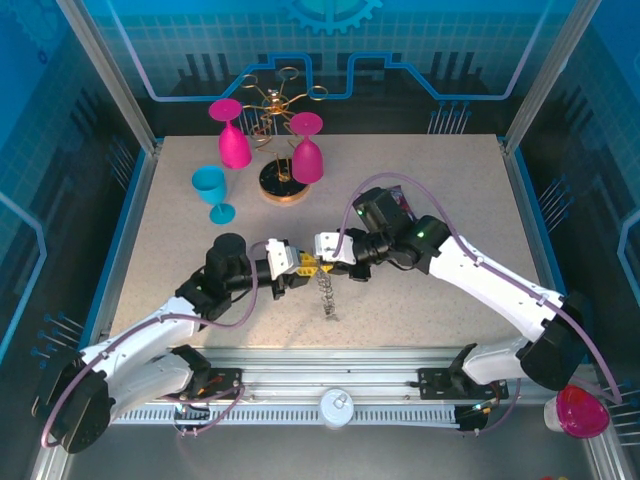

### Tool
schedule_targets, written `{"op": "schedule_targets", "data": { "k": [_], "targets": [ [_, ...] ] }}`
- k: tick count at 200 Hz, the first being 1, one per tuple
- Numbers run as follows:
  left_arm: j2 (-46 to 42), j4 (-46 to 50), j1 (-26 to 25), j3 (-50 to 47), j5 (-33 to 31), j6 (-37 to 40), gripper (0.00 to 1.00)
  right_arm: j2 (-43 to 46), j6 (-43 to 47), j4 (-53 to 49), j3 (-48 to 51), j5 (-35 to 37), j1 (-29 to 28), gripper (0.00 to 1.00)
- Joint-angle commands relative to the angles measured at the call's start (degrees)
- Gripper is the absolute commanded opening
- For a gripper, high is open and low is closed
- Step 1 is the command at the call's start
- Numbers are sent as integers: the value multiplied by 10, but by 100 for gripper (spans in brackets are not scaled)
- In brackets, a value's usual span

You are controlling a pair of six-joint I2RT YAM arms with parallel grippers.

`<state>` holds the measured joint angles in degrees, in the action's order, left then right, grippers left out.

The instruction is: Put the keys on the keyring

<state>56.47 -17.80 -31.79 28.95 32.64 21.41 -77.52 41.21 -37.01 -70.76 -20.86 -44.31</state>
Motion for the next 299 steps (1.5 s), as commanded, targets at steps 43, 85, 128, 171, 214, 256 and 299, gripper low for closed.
{"op": "schedule_targets", "data": {
  "k": [43, 85, 128, 171, 214, 256, 299],
  "targets": [
    [7, -10, -3, 20, 22, 4, 2, -10, 2, 3, -24, -20, -21, 0],
    [-10, -63, -2, -6, 32, -13, 0, 77, -100, 183, 102, -85, 38, 25],
    [-15, -207, -2, -50, 57, -76, 0, 148, -232, 392, 241, -197, 103, 29],
    [-15, -263, -3, -60, 73, -112, 0, 138, -246, 414, 251, -222, 97, 30],
    [-4, -306, -3, -67, 74, -136, 0, 122, -252, 434, 245, -235, 84, 30],
    [12, -331, -3, -67, 78, -146, 0, 107, -259, 452, 238, -240, 74, 29],
    [17, -337, -3, -68, 83, -148, 0, 92, -268, 472, 232, -247, 71, 22]
  ]
}}
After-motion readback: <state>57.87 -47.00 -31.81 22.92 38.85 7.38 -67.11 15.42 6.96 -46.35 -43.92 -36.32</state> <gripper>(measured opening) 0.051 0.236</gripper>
